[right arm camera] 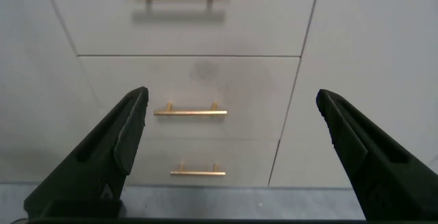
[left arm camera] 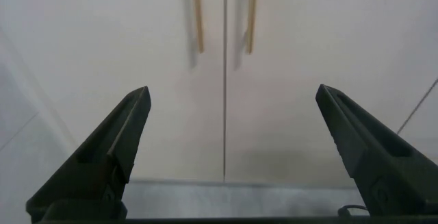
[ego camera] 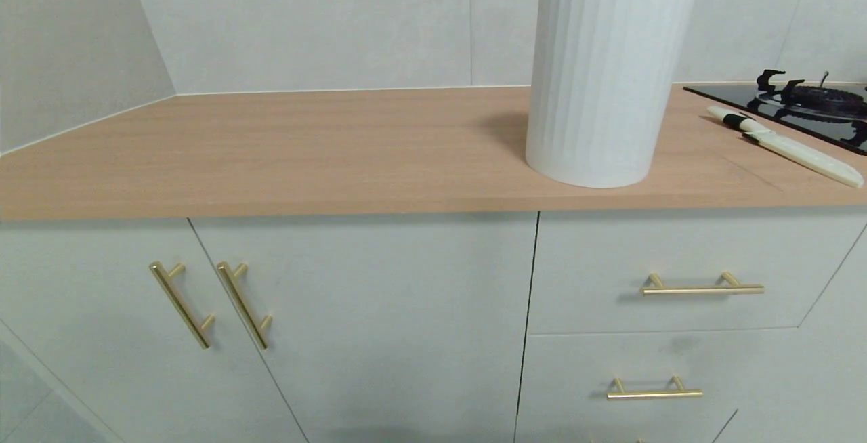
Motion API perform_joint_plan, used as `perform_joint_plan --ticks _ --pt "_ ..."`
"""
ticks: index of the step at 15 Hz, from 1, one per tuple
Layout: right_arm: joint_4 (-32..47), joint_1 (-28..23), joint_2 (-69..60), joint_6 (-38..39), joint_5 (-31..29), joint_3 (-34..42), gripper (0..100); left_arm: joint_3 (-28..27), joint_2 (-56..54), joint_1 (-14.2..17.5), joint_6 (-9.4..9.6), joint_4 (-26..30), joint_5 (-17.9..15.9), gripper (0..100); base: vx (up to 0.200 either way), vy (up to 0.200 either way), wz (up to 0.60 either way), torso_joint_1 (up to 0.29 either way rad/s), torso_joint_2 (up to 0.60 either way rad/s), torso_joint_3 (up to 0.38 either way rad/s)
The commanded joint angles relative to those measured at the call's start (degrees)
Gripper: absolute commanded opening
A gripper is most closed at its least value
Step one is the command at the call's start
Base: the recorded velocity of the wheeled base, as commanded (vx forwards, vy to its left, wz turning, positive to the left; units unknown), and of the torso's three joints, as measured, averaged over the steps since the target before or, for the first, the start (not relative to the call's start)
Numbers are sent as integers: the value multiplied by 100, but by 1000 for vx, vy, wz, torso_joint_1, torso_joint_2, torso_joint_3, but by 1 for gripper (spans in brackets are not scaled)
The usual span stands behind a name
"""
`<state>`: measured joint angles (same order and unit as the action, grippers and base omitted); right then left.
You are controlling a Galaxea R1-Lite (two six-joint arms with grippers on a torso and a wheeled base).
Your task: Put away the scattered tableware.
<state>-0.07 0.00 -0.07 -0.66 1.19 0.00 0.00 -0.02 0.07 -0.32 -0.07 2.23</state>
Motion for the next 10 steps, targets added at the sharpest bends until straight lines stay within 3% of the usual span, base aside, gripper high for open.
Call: perform_joint_plan --ticks 1,10 --pt "-1 0 7 -4 4 0 100 0 2 1 -3 -1 -3 100 0 0 0 0 0 0" --pt "-1 0 7 -4 4 0 100 0 2 1 -12 -1 5 100 0 0 0 0 0 0"
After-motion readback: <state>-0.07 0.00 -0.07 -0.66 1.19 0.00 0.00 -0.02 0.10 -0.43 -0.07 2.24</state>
